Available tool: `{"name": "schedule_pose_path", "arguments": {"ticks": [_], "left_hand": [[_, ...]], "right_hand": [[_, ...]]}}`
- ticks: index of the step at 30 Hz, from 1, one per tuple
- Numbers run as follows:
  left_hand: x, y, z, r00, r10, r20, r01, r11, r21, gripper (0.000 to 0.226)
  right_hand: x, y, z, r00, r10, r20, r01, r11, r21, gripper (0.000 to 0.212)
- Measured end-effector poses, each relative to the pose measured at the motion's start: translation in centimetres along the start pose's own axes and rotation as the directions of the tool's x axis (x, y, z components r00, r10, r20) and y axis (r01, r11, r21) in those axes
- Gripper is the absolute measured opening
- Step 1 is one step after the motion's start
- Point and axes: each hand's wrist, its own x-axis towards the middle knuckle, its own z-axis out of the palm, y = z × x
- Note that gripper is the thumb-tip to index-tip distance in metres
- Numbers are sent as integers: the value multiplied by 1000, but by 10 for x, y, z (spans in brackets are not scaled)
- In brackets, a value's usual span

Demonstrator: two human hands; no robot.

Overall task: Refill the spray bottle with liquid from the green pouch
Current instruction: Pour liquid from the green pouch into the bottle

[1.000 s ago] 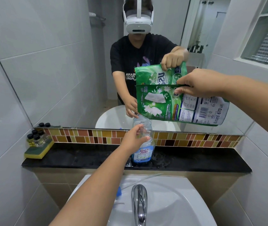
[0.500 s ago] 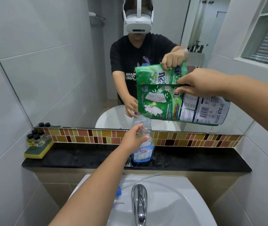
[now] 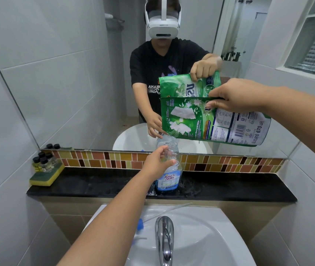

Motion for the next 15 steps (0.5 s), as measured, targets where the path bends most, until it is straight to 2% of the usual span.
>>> {"name": "schedule_pose_path", "arguments": {"ticks": [15], "left_hand": [[-1,1,-1,1000,13,-3,-13,1000,12,66]], "right_hand": [[-1,-1,-1,1000,10,19,-10,1000,-6,35]]}}
